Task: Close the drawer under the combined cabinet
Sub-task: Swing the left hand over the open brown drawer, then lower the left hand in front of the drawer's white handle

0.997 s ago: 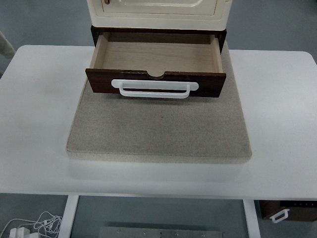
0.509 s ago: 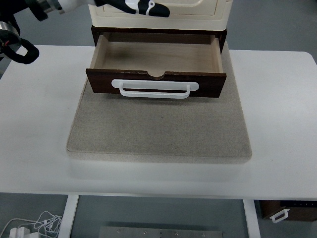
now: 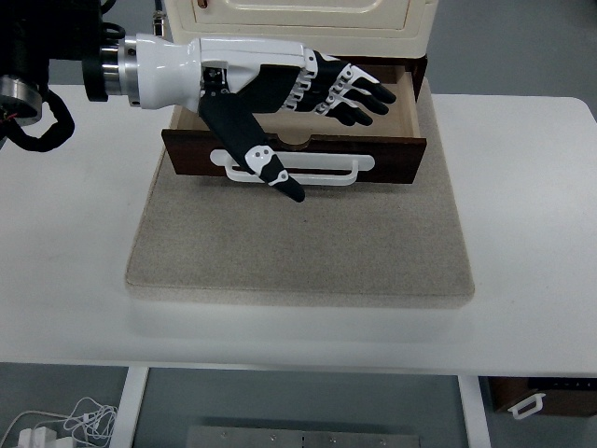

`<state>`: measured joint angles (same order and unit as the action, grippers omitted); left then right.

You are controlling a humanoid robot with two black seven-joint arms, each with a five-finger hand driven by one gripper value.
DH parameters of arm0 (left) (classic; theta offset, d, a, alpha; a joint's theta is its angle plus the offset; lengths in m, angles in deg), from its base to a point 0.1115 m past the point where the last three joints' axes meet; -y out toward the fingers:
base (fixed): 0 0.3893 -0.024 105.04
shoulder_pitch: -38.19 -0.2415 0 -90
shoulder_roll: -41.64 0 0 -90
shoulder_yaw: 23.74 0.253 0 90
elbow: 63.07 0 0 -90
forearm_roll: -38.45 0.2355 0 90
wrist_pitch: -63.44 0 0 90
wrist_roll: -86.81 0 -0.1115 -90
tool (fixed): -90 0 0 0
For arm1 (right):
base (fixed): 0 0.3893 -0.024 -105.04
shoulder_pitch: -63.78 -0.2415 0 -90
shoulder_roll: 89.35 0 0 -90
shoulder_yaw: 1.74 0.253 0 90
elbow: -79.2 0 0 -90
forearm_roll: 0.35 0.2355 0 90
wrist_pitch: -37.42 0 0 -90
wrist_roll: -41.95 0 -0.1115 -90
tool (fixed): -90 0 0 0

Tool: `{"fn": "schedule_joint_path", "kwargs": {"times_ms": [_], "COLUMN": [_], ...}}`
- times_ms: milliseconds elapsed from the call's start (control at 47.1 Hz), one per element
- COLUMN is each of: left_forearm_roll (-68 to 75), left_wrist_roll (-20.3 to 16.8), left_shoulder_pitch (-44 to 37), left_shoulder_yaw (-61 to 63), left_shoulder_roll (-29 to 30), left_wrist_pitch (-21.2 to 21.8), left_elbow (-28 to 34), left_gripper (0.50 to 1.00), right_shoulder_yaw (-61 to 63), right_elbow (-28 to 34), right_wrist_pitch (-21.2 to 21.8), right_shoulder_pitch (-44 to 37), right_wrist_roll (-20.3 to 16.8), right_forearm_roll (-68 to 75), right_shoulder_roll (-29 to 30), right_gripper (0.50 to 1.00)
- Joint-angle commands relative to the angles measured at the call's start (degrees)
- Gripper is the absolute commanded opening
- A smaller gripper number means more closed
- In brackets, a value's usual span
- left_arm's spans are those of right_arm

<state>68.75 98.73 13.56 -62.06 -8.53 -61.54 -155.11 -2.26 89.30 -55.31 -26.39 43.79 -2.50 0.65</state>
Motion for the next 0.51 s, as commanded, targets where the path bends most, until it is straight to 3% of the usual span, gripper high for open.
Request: {"fn": "schedule_joint_path", "kwargs": {"times_ms": [0,318,488], "left_forearm_roll": [1.25,7.05,7.94], "left_wrist_roll": [1.78,3.89,7.23], "left_shoulder_pitch": [-0.42,-0.16,0.02], "left_shoulder_yaw": [0.09,7.73,7.82], "left_shoulder_roll": [-0.19,-0.45,-1.33], "left_wrist_pitch": [-0.02,-0.02,-0.02], "left_elbow": [-0.08,-0.52,-1.40], "left_gripper": [1.000,1.000,1.000], "right_shoulder_yaw": [0.00,0.00,0.00], "right_elbow": [0.00,0.00,0.00], "right_wrist_pitch": [0.00,0.00,0.00], "right_shoulder_pitch": [0.00,0.00,0.00], "right_wrist_roll": [0.01,0.01,0.01], "right_forearm_roll": [0.04,0.04,0.04], "right_shoulder_roll": [0.00,0.00,0.00], "right_gripper": [0.952,0.952,0.952]}}
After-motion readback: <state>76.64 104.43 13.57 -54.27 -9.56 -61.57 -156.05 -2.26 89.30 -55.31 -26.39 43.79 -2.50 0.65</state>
